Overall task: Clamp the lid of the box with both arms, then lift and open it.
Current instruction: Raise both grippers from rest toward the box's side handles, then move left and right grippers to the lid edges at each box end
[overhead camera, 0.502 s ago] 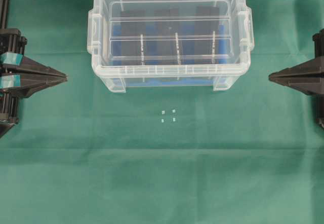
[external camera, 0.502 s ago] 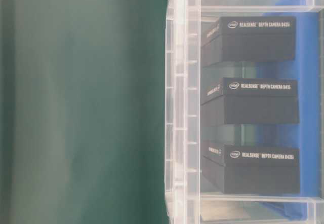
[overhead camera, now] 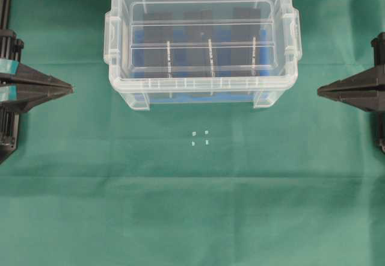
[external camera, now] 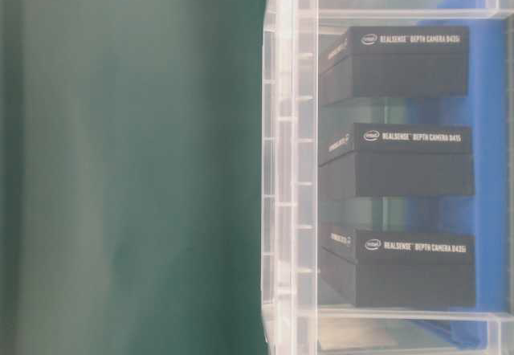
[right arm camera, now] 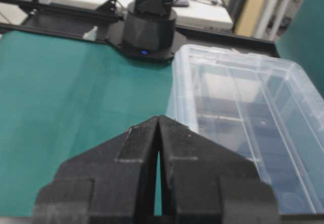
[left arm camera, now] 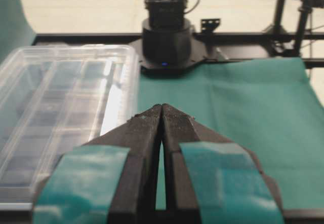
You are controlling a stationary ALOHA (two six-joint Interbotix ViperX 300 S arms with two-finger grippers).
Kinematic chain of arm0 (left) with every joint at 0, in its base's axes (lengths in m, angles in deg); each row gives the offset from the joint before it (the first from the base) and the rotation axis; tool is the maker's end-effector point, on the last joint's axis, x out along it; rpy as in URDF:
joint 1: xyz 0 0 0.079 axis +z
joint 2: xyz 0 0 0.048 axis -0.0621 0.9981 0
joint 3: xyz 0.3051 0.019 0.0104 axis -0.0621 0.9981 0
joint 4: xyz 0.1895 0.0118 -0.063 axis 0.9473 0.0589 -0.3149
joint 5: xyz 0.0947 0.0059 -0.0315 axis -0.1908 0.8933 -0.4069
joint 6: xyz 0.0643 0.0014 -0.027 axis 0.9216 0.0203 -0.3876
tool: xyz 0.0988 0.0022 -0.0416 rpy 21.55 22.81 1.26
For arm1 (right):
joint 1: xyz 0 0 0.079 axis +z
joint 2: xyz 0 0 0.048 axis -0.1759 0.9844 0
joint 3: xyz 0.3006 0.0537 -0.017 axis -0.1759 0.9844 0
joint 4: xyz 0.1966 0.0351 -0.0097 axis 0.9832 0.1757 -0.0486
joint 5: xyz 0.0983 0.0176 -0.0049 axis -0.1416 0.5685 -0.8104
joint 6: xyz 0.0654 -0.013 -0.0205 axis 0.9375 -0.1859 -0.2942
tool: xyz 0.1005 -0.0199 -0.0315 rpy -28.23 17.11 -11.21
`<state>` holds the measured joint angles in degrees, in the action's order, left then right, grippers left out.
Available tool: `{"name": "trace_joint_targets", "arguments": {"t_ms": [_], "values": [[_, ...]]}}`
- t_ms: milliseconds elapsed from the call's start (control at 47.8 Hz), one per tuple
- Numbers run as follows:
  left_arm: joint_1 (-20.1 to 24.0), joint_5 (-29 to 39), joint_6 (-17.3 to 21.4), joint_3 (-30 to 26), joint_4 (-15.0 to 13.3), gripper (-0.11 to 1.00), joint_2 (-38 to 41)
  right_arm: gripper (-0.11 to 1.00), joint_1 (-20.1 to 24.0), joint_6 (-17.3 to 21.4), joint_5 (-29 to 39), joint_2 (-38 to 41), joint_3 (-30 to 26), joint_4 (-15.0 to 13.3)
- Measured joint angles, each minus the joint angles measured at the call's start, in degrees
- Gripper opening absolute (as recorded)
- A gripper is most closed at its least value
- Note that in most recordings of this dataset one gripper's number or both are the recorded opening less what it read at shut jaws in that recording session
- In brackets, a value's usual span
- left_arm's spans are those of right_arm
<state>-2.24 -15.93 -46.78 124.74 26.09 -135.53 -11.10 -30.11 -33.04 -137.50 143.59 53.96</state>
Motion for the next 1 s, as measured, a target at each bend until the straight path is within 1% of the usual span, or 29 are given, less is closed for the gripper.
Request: {"name": "trace_joint_targets", "arguments": {"t_ms": [188,418,523,607,753,837,941,1004], "values": [[5.01,0.79,0.0,-0.97,0.0,0.01,0.09,0.0,-5.01,-0.18,1.93,0.09,-1.49,0.0],[10.72,3.87,0.09,-2.29,0.0,0.01,0.88,0.0,-15.21,-0.35,5.36,0.53,-3.96,-0.18],[12.66,5.71,0.09,-2.99,0.09,0.01,1.41,0.0,-19.78,-0.35,6.86,1.23,-5.1,-1.23],[13.97,6.68,-0.09,-3.78,0.09,0.01,1.93,0.0,-22.32,-0.35,7.56,1.76,-5.89,-1.76],[15.12,8.35,0.0,-5.36,0.09,0.01,2.55,0.0,-23.55,-0.35,8.09,2.29,-6.42,-1.93],[15.12,10.72,0.0,-6.06,0.18,0.01,2.72,0.0,-23.82,-0.09,9.49,2.37,-6.5,-1.93],[15.21,16.26,-0.18,-7.38,0.18,0.01,3.08,0.0,-23.91,0.0,13.97,2.55,-7.03,-1.93],[15.21,20.92,-0.35,-8.79,0.18,0.01,3.43,0.0,-23.99,-0.09,19.16,2.81,-7.91,-2.02]]}}
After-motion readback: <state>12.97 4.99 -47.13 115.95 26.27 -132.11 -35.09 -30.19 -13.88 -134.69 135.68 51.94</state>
